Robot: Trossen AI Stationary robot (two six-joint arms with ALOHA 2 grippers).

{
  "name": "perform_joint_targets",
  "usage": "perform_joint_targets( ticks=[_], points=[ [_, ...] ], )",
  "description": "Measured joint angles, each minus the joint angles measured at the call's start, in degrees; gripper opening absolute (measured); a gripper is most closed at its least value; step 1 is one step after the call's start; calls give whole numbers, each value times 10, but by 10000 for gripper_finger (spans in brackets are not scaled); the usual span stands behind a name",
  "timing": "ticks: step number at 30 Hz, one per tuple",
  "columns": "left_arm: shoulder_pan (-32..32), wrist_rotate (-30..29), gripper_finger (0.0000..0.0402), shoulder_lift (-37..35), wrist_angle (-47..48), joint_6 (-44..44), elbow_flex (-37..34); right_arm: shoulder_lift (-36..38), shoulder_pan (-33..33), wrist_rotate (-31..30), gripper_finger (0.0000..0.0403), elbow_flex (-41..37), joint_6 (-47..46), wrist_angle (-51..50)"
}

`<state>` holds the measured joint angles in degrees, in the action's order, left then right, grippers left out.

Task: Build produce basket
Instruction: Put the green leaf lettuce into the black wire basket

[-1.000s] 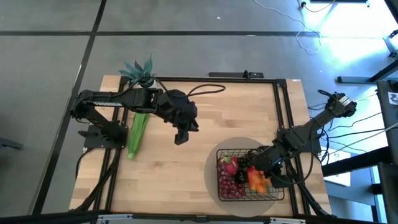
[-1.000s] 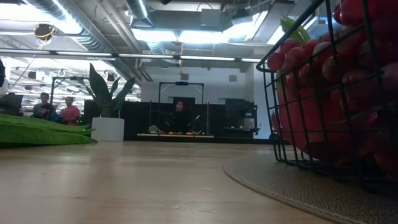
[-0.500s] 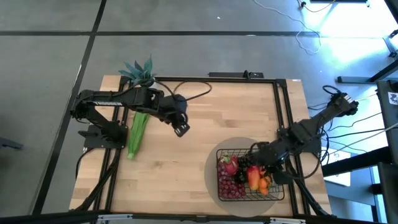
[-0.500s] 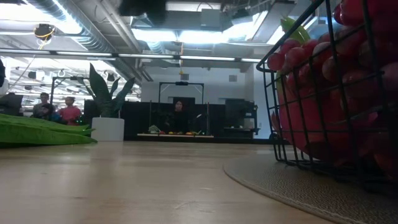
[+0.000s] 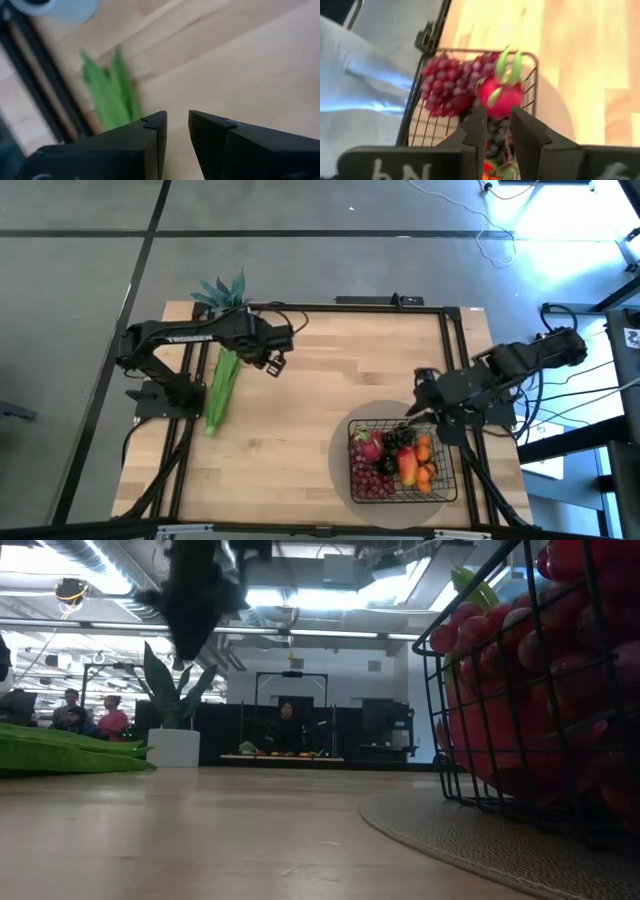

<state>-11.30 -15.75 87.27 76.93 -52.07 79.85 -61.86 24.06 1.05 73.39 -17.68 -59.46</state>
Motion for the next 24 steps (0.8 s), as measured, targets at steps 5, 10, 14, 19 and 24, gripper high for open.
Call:
perform_joint_targets(
  ticks=[5, 10, 14, 19, 24],
  points=[
    [-56, -1, 69, 0, -4, 1, -82, 7, -28, -16, 74, 21, 20, 0],
    [-98, -18, 69, 0, -85, 48, -162, 7, -52, -17, 74, 40, 46, 1],
    [-127, -29, 69, 0, -144, 78, -207, 7, -70, -22, 74, 44, 47, 1],
    [-154, -45, 69, 0, -196, 99, -246, 7, -90, -22, 74, 44, 47, 1],
    [-176, -51, 69, 0, -233, 124, -270, 7, -107, -21, 74, 44, 47, 1]
  ],
)
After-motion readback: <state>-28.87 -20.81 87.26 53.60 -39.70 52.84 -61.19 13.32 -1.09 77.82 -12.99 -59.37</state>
